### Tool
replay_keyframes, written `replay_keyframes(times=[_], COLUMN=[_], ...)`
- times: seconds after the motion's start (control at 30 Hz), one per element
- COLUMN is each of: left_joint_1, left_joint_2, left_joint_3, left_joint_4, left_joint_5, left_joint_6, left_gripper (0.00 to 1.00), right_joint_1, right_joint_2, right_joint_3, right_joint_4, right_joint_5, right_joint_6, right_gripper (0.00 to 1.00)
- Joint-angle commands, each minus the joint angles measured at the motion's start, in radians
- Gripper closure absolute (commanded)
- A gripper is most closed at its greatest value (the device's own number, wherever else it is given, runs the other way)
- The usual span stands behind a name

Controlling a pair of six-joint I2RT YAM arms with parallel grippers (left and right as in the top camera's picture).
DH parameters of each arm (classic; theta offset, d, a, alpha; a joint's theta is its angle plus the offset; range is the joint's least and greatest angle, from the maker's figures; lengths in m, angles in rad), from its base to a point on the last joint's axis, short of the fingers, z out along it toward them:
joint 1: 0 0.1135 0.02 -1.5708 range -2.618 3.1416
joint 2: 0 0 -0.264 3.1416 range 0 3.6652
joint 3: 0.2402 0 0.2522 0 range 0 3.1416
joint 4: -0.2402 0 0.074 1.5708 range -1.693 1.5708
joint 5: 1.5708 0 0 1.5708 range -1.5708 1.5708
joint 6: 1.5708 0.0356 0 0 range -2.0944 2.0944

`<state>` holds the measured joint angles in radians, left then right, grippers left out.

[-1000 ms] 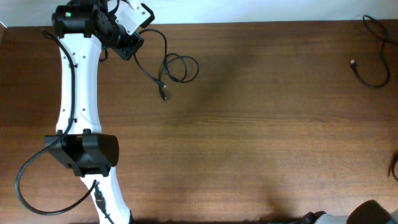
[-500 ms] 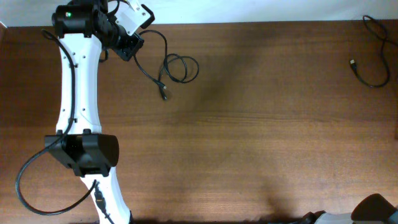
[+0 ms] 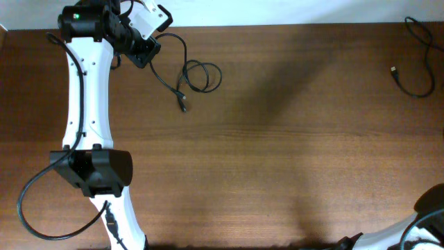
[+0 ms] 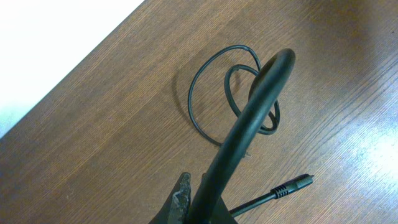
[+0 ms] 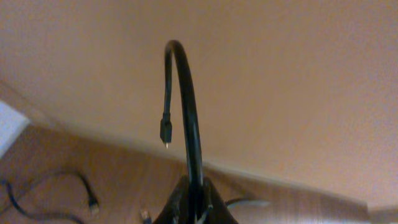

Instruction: Untangle cables

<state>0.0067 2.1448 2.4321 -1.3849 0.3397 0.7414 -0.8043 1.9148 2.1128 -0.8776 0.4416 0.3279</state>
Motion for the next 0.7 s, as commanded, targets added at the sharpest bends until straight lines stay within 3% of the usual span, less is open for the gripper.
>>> replay_keyframes(times=[0.0,0.2,0.33,0.67], left_joint_1=[-0.004,-0.006,-0.014,-0.017], left_joint_2=[-0.040,-0.040,-0.040,-0.040], left_joint_3=[0.011,0.011,0.011,0.011], left_joint_4=[-0.001,-0.001,-0.001,-0.008], left_joint_5=[0.023,0.042,0.041,0.041], left_joint_6=[0.015,0.015,0.015,0.015], left_gripper=[1.00,1.00,1.00,1.00], right_joint_1=[0.006,0.024,0.046,-0.076], right_joint_2=[0.061,0.101,0.101,0.102], right_joint_3=[0.006,-0.052,-0.104,-0.118], right_joint_4=[-0.093,-0.191,-0.225,-0.069], right_joint_5=[-0.175,-0.536,-0.479,-0.479], right_joint_6=[0.170,0.148,0.084,-0.096], right_gripper=[0.96,0.96,0.96,0.96])
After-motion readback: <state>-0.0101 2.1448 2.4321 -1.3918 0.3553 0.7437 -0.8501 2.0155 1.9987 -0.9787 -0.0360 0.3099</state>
